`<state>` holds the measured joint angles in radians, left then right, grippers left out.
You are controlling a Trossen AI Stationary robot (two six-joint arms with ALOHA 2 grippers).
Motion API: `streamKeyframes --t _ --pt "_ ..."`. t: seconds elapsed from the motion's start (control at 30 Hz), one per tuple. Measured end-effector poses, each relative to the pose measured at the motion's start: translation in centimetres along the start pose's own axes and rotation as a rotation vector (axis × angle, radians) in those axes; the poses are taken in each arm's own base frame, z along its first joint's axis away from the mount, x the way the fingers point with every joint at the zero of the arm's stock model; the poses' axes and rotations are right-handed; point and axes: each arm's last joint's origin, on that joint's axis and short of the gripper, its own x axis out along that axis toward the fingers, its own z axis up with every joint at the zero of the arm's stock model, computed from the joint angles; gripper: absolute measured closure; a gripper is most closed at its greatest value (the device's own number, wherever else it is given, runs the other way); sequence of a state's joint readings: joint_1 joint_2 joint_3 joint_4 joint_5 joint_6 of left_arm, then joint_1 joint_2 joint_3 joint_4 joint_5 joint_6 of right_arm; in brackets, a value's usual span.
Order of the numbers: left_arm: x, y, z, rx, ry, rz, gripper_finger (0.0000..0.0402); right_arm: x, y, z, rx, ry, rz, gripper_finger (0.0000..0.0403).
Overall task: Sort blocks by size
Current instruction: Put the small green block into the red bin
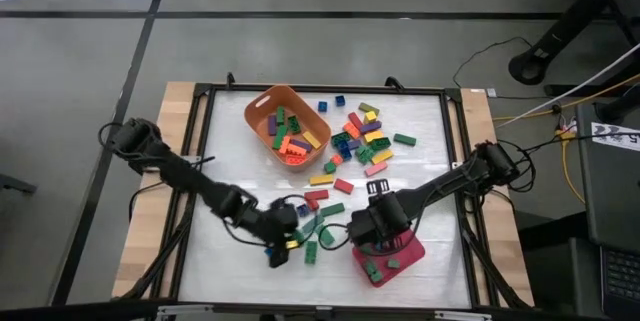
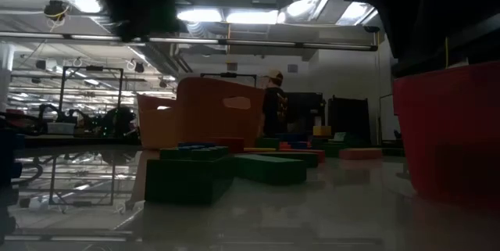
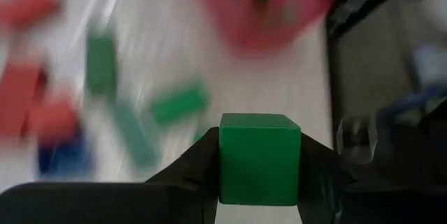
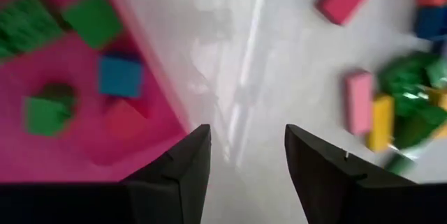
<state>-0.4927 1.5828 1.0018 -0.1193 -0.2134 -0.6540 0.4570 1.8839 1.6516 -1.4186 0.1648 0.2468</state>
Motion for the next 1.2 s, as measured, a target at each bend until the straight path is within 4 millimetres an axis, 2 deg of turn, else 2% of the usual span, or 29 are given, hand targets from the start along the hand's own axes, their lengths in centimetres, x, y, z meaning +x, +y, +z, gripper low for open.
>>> streamKeyframes --t 0.17,0.33,0.5,0.63,0.73,0.9,1.2 --pt "2.6 0.7 2.9 0.175 -0.240 -0.119 0.0282 0.1 -1.6 -0.5 -0.035 0.073 -0.103 0.0221" --pt "6.3 1.8 3.3 0.295 -0.380 -0.164 0.0276 -0.7 -3.3 -1.5 -0.034 0.104 -0.153 0.0221" --pt "10.1 2.4 3.7 0.335 -0.465 -0.158 0.0275 -2.7 -5.0 -2.9 -0.020 0.039 -0.160 0.0221" --pt "12.8 2.0 4.5 0.393 -0.474 -0.139 0.0274 -4.2 -6.8 -4.7 0.024 -0.026 -0.217 0.0221" --pt "14.3 1.5 4.7 0.458 -0.477 -0.130 0.0274 -4.2 -8.2 -6.3 0.077 -0.055 -0.246 0.0221" --pt "15.6 0.9 4.8 0.521 -0.479 -0.124 0.0273 -2.5 -10.5 -9.5 0.207 -0.105 -0.242 0.0221" --pt "15.8 1.1 4.5 0.529 -0.440 -0.130 0.0272 4.0 -14.7 -15.2 0.449 -0.187 -0.244 0.0221"
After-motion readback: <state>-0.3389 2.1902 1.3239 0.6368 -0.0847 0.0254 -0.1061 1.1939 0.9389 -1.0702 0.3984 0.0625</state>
